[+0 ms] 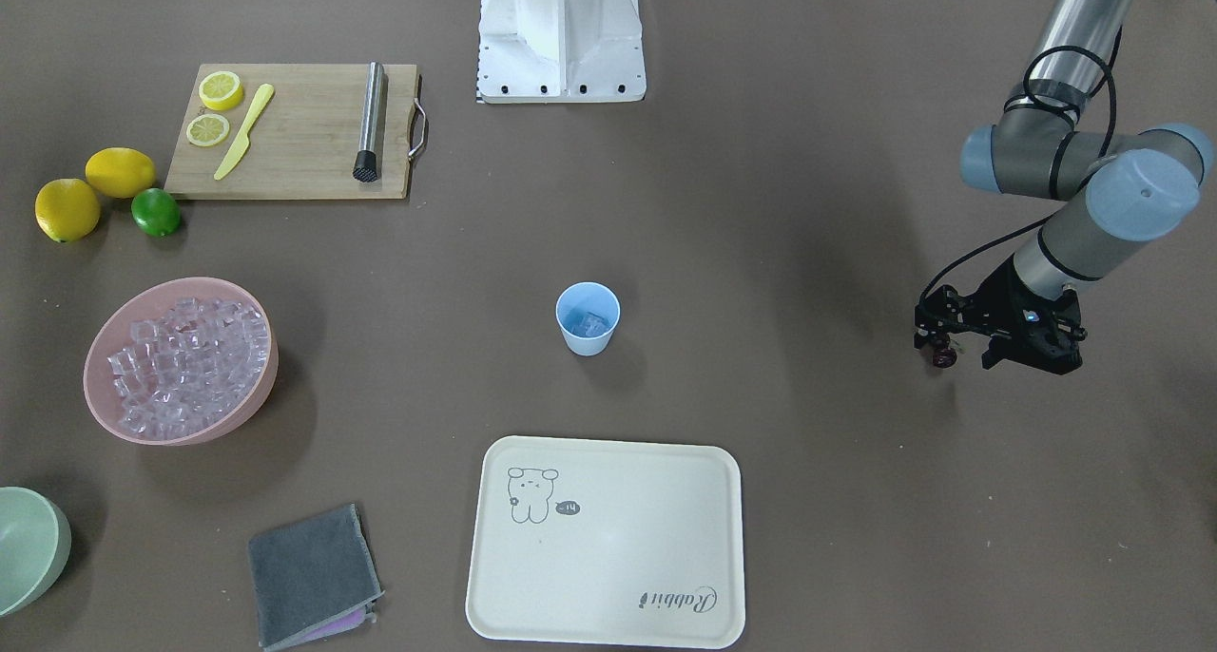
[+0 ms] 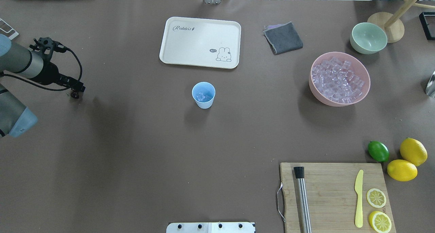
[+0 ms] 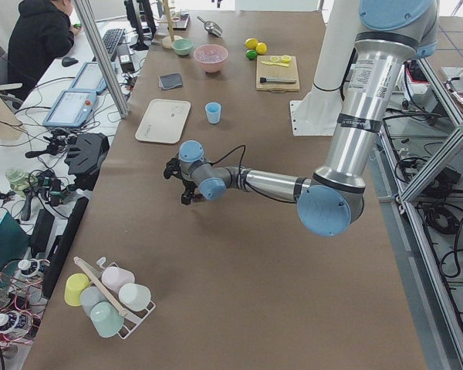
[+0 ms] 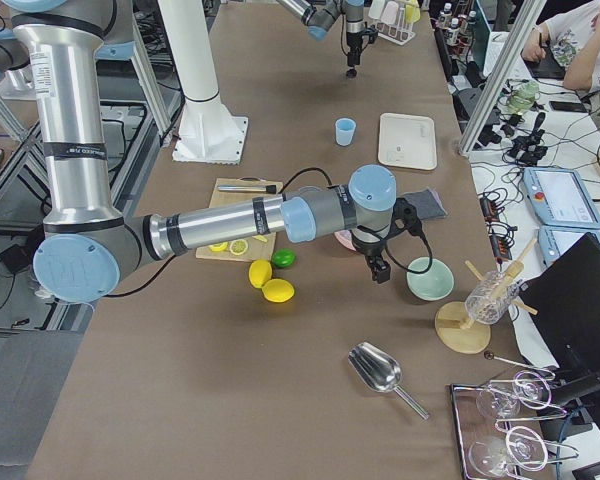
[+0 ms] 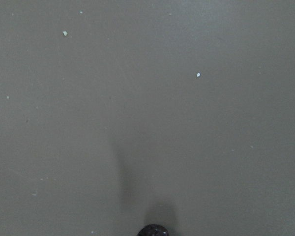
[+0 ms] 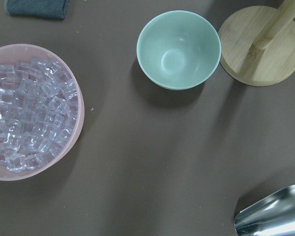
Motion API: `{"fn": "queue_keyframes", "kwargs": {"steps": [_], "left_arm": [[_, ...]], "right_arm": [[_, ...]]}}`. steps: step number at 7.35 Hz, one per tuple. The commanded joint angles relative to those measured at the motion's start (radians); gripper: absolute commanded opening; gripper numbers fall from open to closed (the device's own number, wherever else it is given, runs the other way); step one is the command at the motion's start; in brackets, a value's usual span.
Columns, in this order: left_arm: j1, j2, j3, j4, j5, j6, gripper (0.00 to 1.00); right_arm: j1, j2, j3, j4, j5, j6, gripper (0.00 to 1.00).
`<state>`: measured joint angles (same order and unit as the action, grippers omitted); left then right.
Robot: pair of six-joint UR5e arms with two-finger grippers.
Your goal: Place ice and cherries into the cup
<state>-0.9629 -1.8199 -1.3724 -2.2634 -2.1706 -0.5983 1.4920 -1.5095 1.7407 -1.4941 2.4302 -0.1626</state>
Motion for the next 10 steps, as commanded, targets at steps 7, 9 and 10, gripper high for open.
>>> {"fn": "queue_keyframes", "kwargs": {"steps": [7,9,10], "left_arm": [[0.003,-0.009,-0.029,-0.024,0.001,-0.096,0.0],[-0.008,-0.074,-0.143,0.058,-0.026,-0.164,0.0],[-0.007,-0.181,-0.161,0.14,-0.06,-0.207,0.0]], "right_arm": [[0.01,-0.046,0.022,0.005,-0.003,0.0,0.99],[0.01,-0.046,0.022,0.005,-0.002,0.0,0.99],[0.01,-0.046,0.023,0.003,-0.002,0.002,0.99]]}}
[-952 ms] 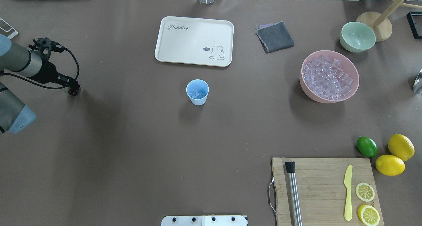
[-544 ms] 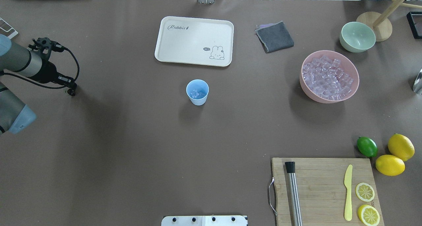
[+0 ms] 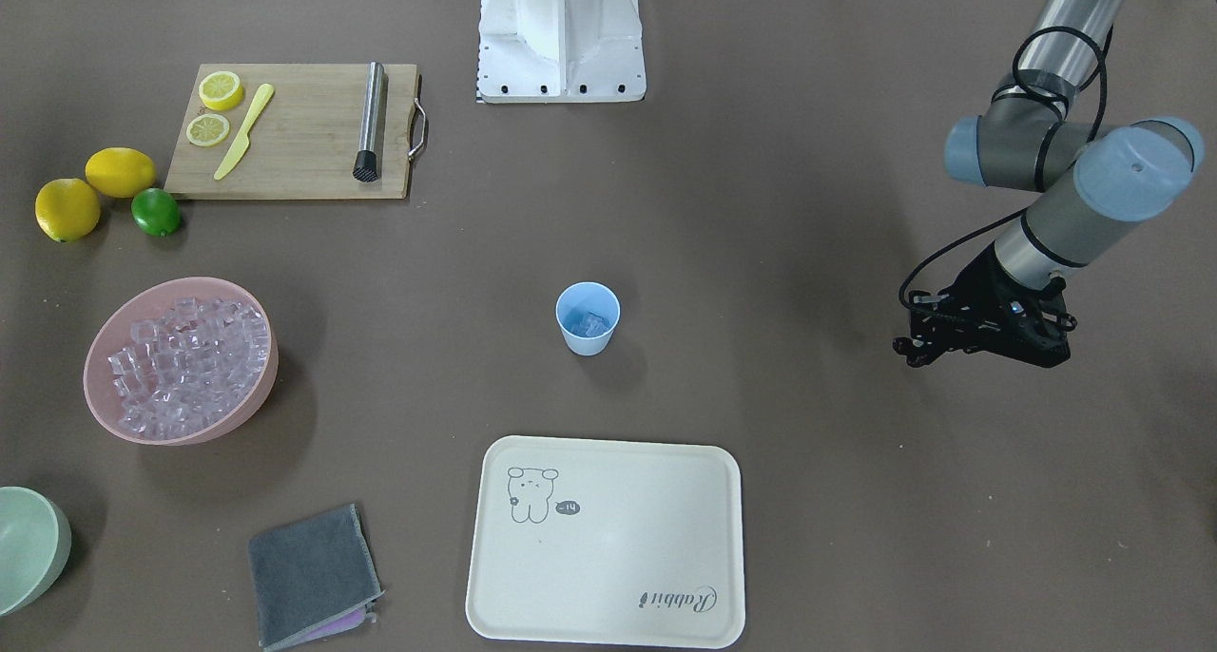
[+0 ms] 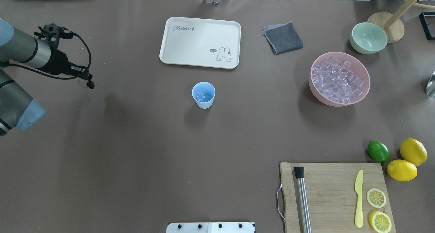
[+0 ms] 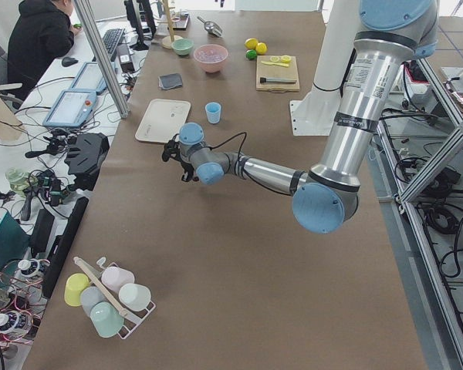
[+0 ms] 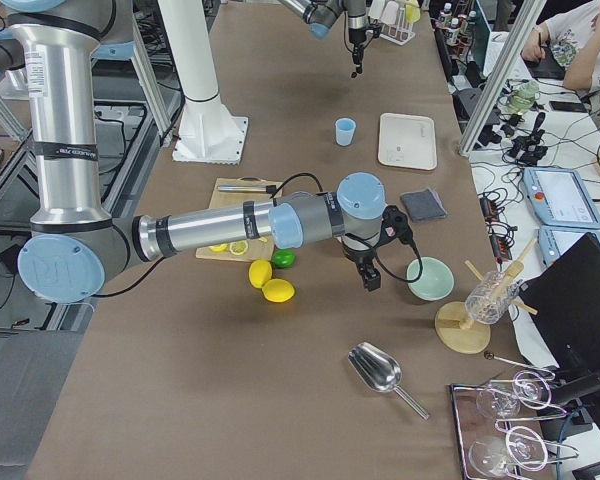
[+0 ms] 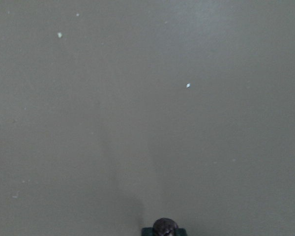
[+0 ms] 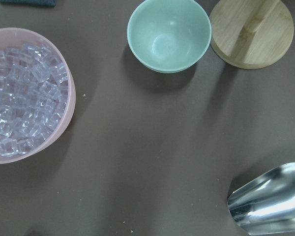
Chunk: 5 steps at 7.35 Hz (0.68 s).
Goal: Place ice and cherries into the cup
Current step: 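Carry the cherries with the left gripper over the blue cup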
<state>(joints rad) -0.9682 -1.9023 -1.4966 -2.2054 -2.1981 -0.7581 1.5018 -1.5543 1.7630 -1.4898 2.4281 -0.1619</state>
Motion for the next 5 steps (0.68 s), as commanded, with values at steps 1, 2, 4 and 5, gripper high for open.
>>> {"fn": "queue_keyframes", "kwargs": {"steps": [1,2,4,5], "left_arm": [[0.035,-0.215,-0.03,0.122,-0.028,-0.166,0.0],[0.084,-0.289,-0.022,0.141,-0.023,-0.244,0.0],[0.159,-0.354,-0.014,0.129,0.026,-0.305,0.0],[0.204,-0.388,-0.013,0.128,0.1,-0.313,0.0]], "right_arm": [[0.0,-0.001,0.001,0.0,0.002,0.005,0.99],[0.0,-0.001,0.007,-0.001,0.002,0.01,0.99],[-0.003,0.011,-0.008,-0.001,-0.003,0.012,0.99],[-0.003,0.008,-0.007,-0.001,-0.003,0.01,0.99]]}}
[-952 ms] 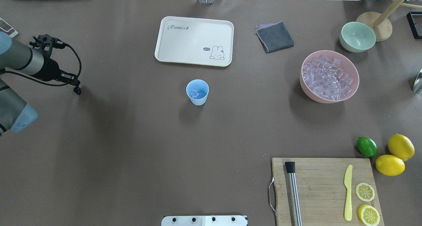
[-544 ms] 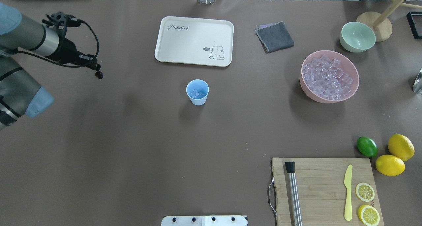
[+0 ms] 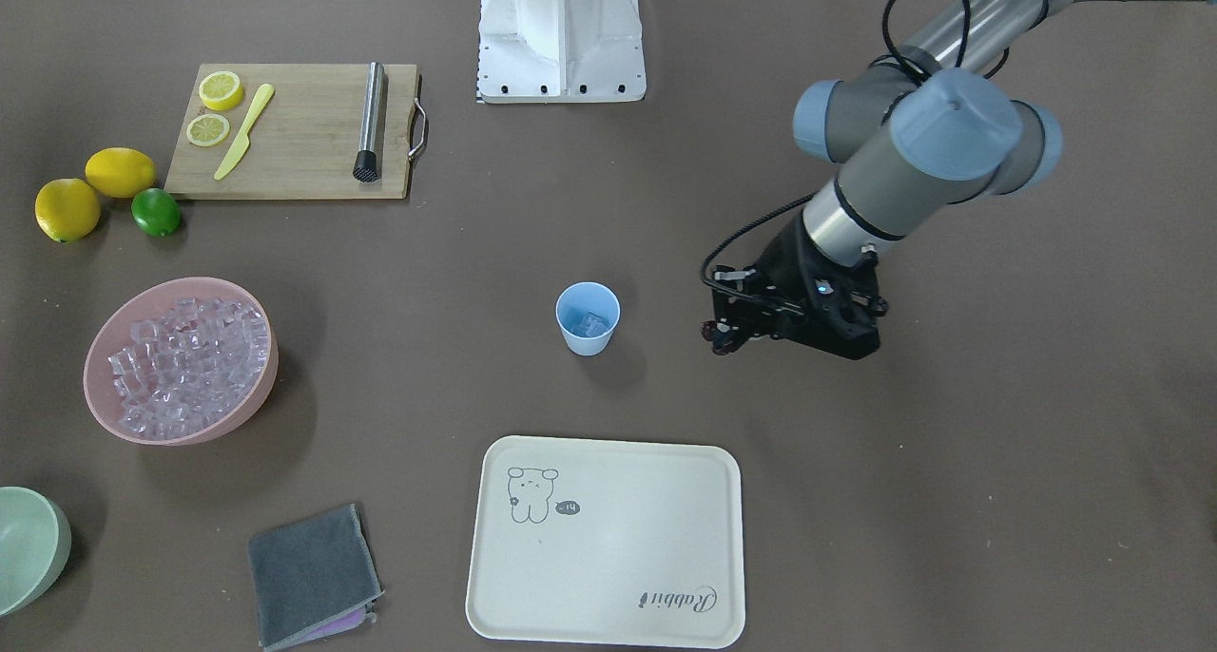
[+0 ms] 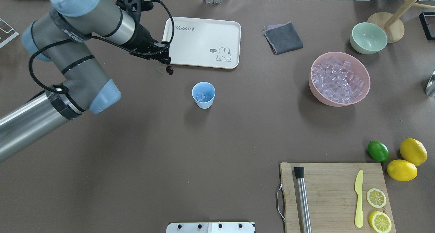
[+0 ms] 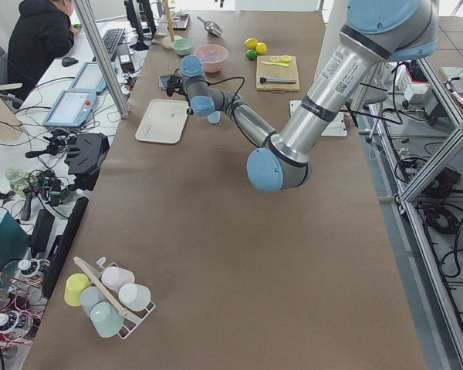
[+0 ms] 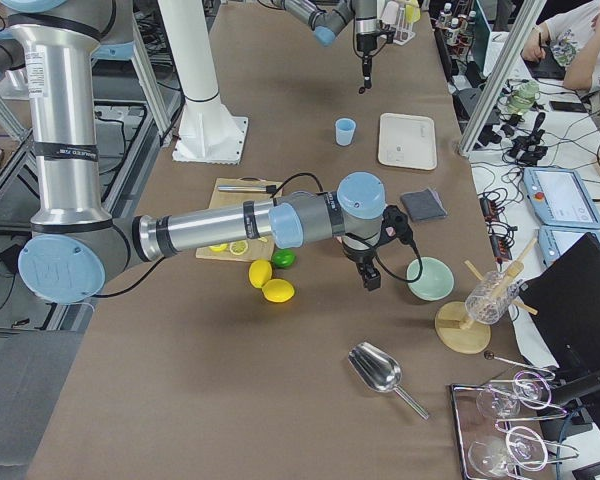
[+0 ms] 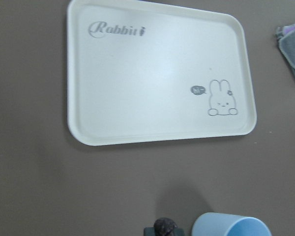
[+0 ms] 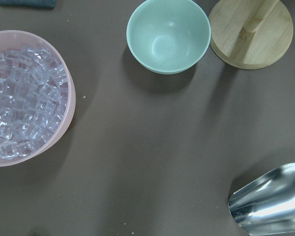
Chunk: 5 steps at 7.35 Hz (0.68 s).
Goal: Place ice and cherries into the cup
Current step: 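Carry the cherries with the left gripper over the blue cup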
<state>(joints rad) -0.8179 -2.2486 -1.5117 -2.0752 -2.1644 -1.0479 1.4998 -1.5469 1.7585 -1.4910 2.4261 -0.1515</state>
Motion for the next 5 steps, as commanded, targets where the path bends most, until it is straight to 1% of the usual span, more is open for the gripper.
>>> {"fn": "queue_keyframes", "kwargs": {"steps": [1,2,3,4,5], "left_arm": [[0.084,-0.105,0.055,-0.002,0.133,-0.049,0.0],[0.115,-0.124,0.068,-0.006,0.138,-0.088,0.0],[0.14,-0.126,0.071,-0.012,0.164,-0.099,0.0],[0.155,-0.126,0.077,-0.019,0.187,-0.1,0.0],[0.155,-0.123,0.077,-0.026,0.186,-0.096,0.0]], "right_arm": [[0.0,-0.004,-0.002,0.001,-0.002,0.0,0.99],[0.0,-0.002,0.006,0.0,-0.001,0.003,0.99],[0.0,0.002,0.006,0.0,-0.002,0.016,0.99],[0.0,0.002,0.007,0.0,-0.002,0.016,0.99],[0.0,0.001,0.007,0.0,-0.001,0.017,0.99]]}}
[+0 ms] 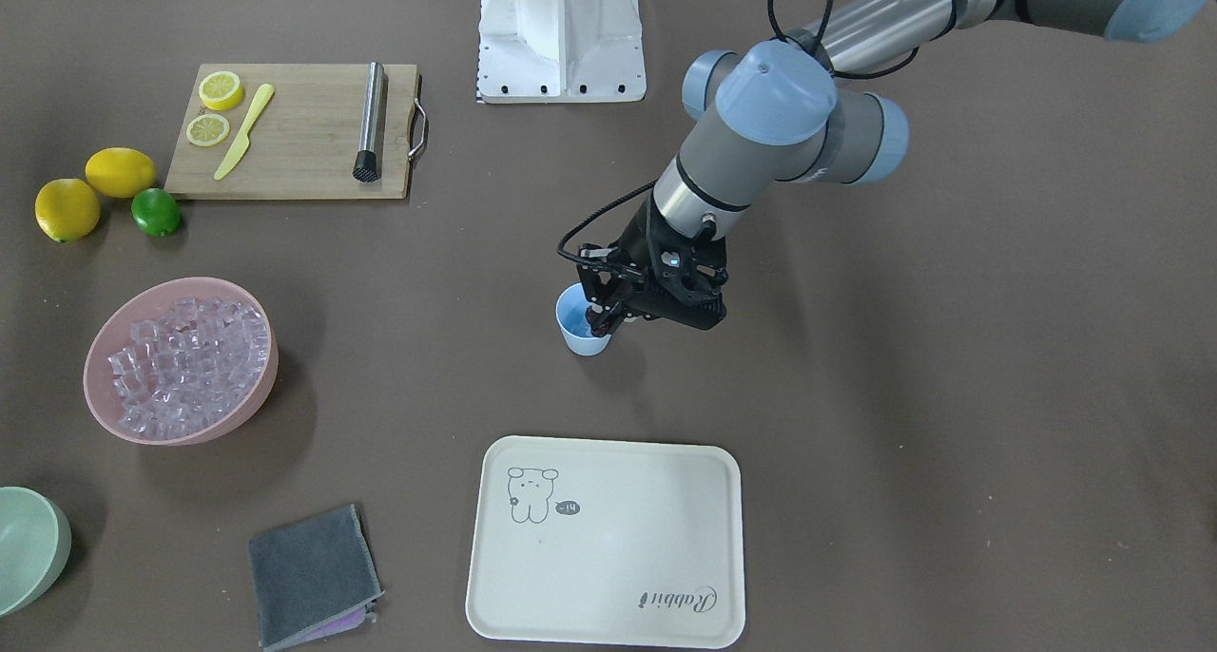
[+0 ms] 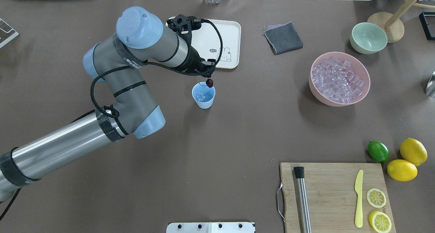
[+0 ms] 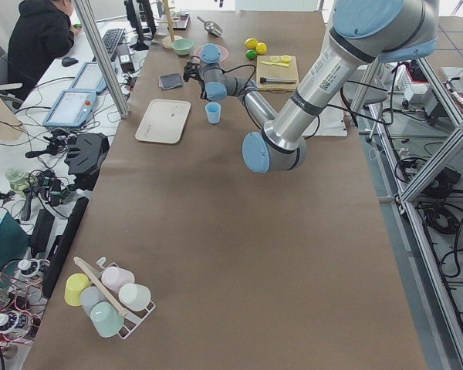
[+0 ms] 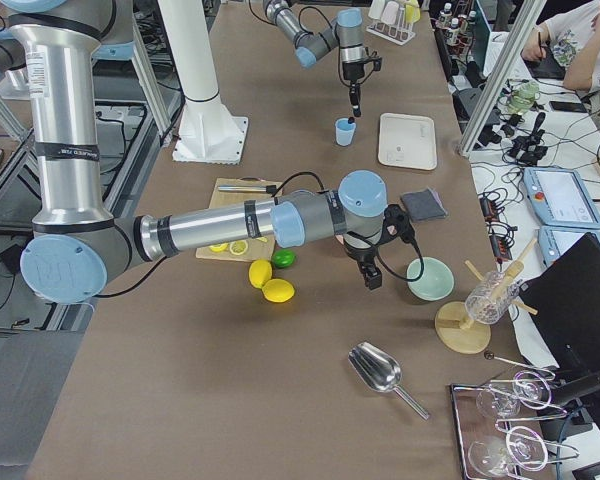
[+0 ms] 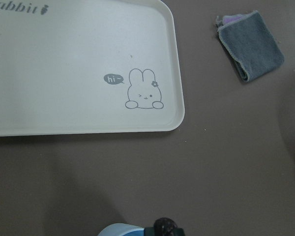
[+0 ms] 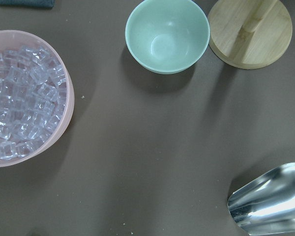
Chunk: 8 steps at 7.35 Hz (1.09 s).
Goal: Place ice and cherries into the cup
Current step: 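Carry the cherries with the left gripper over the blue cup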
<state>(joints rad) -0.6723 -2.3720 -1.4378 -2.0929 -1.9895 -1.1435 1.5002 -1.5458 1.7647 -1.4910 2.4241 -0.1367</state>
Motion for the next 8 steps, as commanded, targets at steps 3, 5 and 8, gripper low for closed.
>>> {"fn": "queue_keyframes", "kwargs": {"steps": [3,5,8], "left_arm": [[0.026,0.017,0.028,-0.031,0.027,0.01,0.2],[0.046,0.029,0.031,-0.038,0.043,0.008,0.97],[0.01,0.083,-0.076,-0.018,0.055,0.007,0.98]], "right_arm": [[0.0,-0.008,0.004,0.0,0.0,0.002,0.99],[0.0,-0.01,0.007,0.0,0.0,0.002,0.99],[0.0,-0.01,0.006,0.0,0.0,0.002,0.99]]}}
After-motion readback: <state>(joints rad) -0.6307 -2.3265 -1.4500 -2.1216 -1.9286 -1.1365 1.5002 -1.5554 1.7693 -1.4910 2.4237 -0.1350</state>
